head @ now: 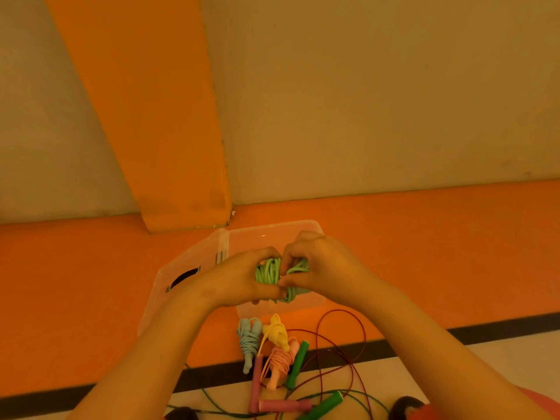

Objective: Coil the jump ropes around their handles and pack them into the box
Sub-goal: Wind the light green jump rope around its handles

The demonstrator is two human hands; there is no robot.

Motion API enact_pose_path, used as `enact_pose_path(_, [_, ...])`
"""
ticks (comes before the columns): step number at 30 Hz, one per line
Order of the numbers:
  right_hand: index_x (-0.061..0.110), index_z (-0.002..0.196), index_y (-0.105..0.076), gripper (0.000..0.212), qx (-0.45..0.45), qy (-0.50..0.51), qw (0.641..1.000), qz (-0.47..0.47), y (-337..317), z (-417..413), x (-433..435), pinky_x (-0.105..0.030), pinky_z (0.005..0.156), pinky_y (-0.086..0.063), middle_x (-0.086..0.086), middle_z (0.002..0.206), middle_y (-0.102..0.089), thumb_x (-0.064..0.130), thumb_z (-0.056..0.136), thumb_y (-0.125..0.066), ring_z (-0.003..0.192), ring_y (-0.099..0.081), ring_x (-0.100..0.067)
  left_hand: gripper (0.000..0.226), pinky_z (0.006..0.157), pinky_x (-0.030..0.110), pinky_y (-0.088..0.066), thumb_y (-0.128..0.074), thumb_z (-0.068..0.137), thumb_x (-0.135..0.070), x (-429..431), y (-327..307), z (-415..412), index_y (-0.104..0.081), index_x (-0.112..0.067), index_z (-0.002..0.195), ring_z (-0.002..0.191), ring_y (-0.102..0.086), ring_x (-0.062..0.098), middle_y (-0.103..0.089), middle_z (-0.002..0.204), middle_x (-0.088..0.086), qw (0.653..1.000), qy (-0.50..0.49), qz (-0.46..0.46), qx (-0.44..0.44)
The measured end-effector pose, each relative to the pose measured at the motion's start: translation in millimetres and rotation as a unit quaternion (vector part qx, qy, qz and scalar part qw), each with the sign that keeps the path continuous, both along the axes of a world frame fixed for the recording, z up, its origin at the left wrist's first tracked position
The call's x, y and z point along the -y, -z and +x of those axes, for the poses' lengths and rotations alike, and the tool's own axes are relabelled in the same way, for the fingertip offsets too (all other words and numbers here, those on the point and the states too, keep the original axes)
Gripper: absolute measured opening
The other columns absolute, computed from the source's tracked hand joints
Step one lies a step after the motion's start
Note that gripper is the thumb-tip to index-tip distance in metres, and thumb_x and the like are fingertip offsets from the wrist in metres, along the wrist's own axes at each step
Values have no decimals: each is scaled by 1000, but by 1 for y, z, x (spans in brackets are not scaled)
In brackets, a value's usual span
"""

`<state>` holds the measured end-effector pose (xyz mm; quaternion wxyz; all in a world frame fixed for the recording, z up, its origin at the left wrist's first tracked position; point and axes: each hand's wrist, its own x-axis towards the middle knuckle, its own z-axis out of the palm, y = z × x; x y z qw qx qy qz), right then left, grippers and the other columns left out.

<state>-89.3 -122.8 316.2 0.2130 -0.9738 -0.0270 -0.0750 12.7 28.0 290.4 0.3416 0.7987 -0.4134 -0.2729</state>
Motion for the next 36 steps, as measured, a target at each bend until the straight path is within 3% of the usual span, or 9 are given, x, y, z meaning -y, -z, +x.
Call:
enact_pose_path(4, [21, 84, -68, 14, -6, -23, 998, 50, 1, -1, -3, -22, 68, -36, 4, 90, -54, 29, 76, -77, 86, -51, -10, 47, 64, 45, -57, -83, 70, -36, -3, 1, -9, -56, -27, 108, 73, -69, 25, -69, 93, 1, 1000, -9, 19, 10])
enact_pose_path(9, [26, 79, -64, 12, 0, -31, 994, 106, 0, -2, -7, -31, 76, -44, 2, 90, -59, 28, 77, -76, 87, -53, -11, 42, 58, 25, -54, -68, 71, -64, -4, -7, -27, -55, -42, 104, 55, -64, 1, -70, 81, -13, 993, -33, 52, 99])
enact_pose_path(13, [29, 77, -62, 19, -11, -38, 983, 180, -3, 1, -5, -34, 73, -51, 13, 81, -61, 22, 75, -79, 79, -58, -3, 27, 57, 33, -56, -69, 79, -52, -6, -7, -29, -60, -37, 100, 54, -65, 9, -70, 78, -12, 999, -30, 12, 32])
enact_pose_path(17, [22, 86, -64, 18, -26, -71, 972, 223, -11, 0, 0, -28, 73, -49, 14, 77, -62, 16, 77, -78, 75, -59, -2, 25, 53, 26, -52, -73, 81, -36, -7, -10, -22, -62, -30, 103, 61, -66, 5, -70, 82, -3, 999, -5, -22, -47])
enact_pose_path(21, [20, 88, -66, 15, -17, -78, 984, 160, -13, -2, 9, -18, 78, -41, 15, 78, -57, 20, 78, -77, 88, -53, -4, 39, 62, 30, -55, -78, 76, -37, -13, -11, -18, -61, -31, 110, 67, -65, 4, -70, 88, -5, 999, 16, -6, -29])
enact_pose_path(25, [17, 85, -68, 12, 17, -50, 986, 161, -10, -2, 22, -18, 76, -43, 11, 79, -64, 16, 78, -77, 80, -59, -4, 45, 77, 32, -50, -80, 72, -46, -17, -6, -20, -59, -35, 109, 85, -62, 8, -66, 96, -8, 998, 54, 38, 25])
enact_pose_path(28, [9, 83, -67, 7, 30, -30, 976, 213, -10, -1, 28, -23, 73, -46, 0, 82, -68, 8, 81, -73, 76, -61, -8, 39, 72, 19, -48, -79, 77, -31, -15, -7, -28, -60, -25, 111, 86, -62, 10, -65, 98, -3, 996, 77, 3, -33])
enact_pose_path(31, [10, 83, -69, 5, 35, -16, 964, 263, -10, 0, 28, -21, 74, -45, 1, 81, -68, 13, 87, -67, 75, -59, -3, 39, 75, 25, -53, -76, 80, -18, -14, -14, -32, -58, -14, 116, 93, -65, 20, -66, 104, 8, 993, 70, -44, -86])
enact_pose_path(36, [12, 95, -72, 18, 0, -25, 954, 299, -10, -1, 26, -29, 86, -49, -1, 96, -71, 25, 92, -58, 95, -65, -13, 42, 74, 14, -50, -72, 81, -5, -13, -20, -30, -56, -27, 114, 91, -66, 1, -68, 103, -6, 989, 46, -91, -106])
